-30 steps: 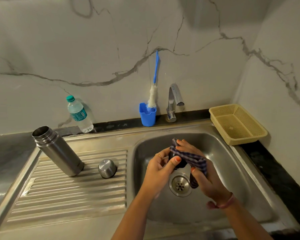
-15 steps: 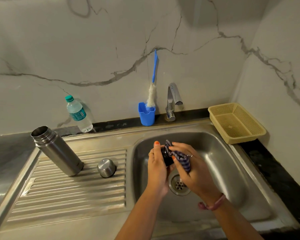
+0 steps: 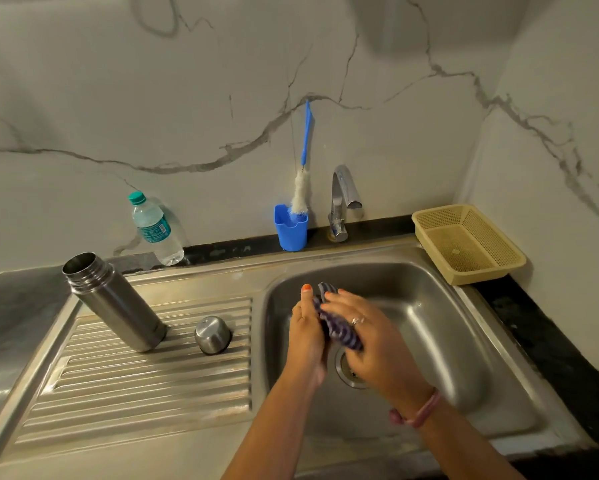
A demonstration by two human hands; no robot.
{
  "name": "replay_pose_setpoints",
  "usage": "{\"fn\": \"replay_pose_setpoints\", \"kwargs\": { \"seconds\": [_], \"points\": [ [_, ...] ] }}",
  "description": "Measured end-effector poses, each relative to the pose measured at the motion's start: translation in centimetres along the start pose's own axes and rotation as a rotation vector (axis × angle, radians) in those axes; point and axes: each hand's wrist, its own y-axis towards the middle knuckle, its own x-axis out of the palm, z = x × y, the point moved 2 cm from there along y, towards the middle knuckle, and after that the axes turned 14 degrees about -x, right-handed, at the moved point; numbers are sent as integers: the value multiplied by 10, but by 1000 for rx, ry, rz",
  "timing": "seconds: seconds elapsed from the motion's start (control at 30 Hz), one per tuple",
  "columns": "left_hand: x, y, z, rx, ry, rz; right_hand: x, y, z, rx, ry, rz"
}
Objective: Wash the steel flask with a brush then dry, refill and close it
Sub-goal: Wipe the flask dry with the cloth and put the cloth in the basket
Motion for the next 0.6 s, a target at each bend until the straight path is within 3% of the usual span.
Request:
{"fn": "replay_pose_setpoints", "kwargs": {
  "seconds": [0.13, 0.27, 0.37, 0.43, 0.53, 0.6],
  "points": [
    [-3, 4, -2, 14, 5, -7, -6, 24, 3, 218, 122, 132],
    [-7, 4, 2, 67, 25, -3, 0, 28, 9, 508, 150, 126],
    [-8, 3, 6, 59, 10, -8, 4, 28, -8, 253, 94, 198],
    [-10, 3, 9, -10, -42, -6, 12, 20, -15, 132, 59, 126],
    [-13, 3, 9, -110, -101, -28, 18, 10, -19, 114, 6, 59],
    [-14, 2, 5, -156, -119, -50, 17, 11, -17, 171, 49, 100]
  ]
}}
